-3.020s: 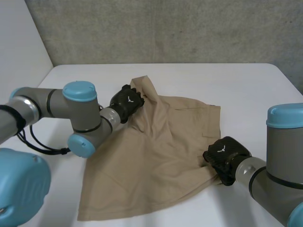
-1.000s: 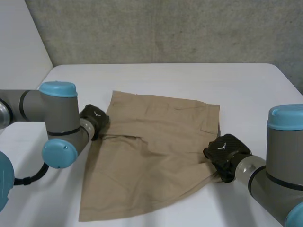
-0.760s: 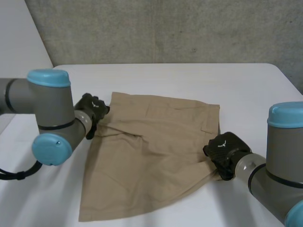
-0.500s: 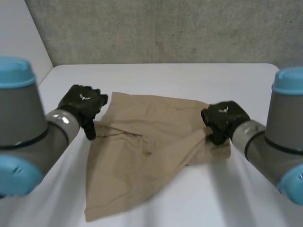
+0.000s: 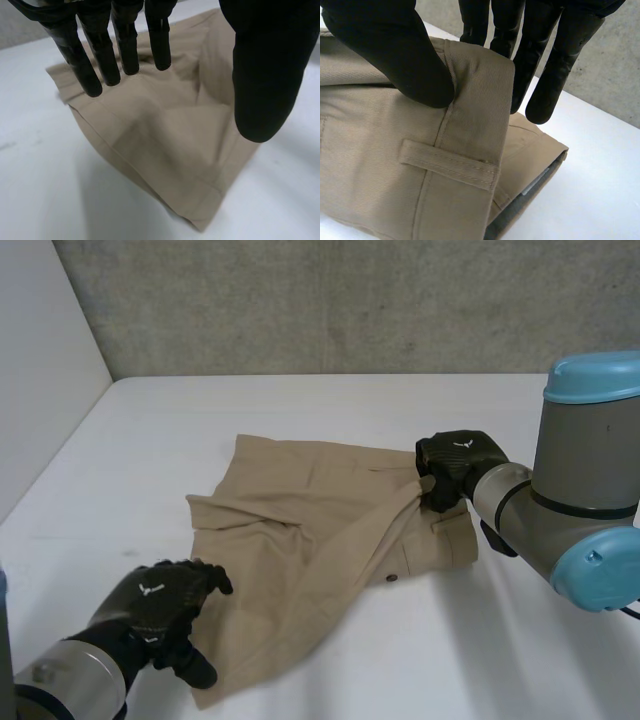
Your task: Fold the shorts.
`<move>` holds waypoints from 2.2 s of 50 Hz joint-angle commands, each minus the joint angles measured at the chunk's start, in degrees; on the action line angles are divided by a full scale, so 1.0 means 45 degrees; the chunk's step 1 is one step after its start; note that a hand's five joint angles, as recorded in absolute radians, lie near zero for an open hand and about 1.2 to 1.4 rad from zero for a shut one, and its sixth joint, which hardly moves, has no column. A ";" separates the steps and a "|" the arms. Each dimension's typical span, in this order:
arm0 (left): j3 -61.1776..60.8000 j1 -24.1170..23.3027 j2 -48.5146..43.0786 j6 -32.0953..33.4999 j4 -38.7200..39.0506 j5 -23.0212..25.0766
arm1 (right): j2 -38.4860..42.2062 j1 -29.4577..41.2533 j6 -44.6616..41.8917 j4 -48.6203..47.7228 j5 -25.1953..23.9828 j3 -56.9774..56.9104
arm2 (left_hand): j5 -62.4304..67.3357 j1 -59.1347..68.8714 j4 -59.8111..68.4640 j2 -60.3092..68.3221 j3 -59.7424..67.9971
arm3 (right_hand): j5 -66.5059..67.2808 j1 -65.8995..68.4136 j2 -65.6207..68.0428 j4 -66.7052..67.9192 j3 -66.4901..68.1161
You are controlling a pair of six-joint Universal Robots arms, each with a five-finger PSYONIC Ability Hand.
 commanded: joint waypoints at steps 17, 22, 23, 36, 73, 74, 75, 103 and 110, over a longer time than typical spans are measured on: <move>0.1196 -0.3543 -0.4352 -0.0193 0.2152 -0.3835 | -0.0105 0.0241 0.0708 -0.0022 -0.0047 -0.0049 | 0.3013 0.3067 0.3070 0.3069 0.3068 | 0.2893 0.5443 0.2879 0.2614 0.2646; 0.1255 -0.3640 -0.4647 -0.0193 0.2171 -0.3893 | -0.0105 0.0221 0.0708 -0.0041 -0.0047 -0.0049 | 0.3423 0.3477 0.3480 0.3479 0.3478 | 0.2893 0.5443 0.2879 0.2614 0.2646; 0.1313 -0.3679 -0.4666 -0.0193 0.2190 -0.3913 | -0.0105 0.0221 0.0708 -0.0022 -0.0047 -0.0049 | 0.4608 0.4663 0.4666 0.4665 0.4664 | 0.2893 0.5443 0.2879 0.2614 0.2646; 0.1411 -0.3251 -0.4256 0.0763 0.3148 -0.3932 | -0.0358 0.0084 0.0669 0.0076 -0.0047 0.0146 | 1.2465 1.2519 1.2522 1.2521 1.2520 | 0.2893 0.5443 0.2879 0.2614 0.2646; 0.4419 -0.0223 0.2326 0.5257 -0.4821 0.0911 | -0.6082 -0.2591 -0.7320 0.8201 -0.4577 0.3778 | 1.2465 1.2519 1.2522 1.2521 1.2520 | 0.2893 0.5443 0.2879 0.2614 0.2646; 0.4090 -0.0203 0.1553 0.5527 -0.4222 0.0911 | -0.6023 -0.2707 -0.7320 0.8143 -0.4636 0.3818 | 1.2465 1.2519 1.2522 1.2521 1.2520 | 0.2893 0.5443 0.2879 0.2614 0.2646; 0.4087 -0.0203 0.1545 0.5530 -0.4216 0.0911 | -0.5887 -0.2747 -0.7320 0.8046 -0.4676 0.3837 | 1.2465 1.2519 1.2522 1.2521 1.2520 | 0.2893 0.5443 0.2879 0.2614 0.2646; 1.4456 -0.0164 -1.2125 1.0567 0.4864 0.0892 | 0.1185 -0.0736 -0.3843 0.0701 0.0695 -0.1299 | 1.2465 1.2519 1.2522 1.2521 1.2520 | 0.2893 0.5443 0.2879 0.2614 0.2646; 1.5707 -0.0144 -1.3981 1.0862 0.6759 0.1204 | 0.1829 -0.0482 -0.4019 -0.1662 0.1652 -0.1514 | 1.2465 1.2519 1.2522 1.2521 1.2520 | 0.2893 0.5443 0.2879 0.2614 0.2646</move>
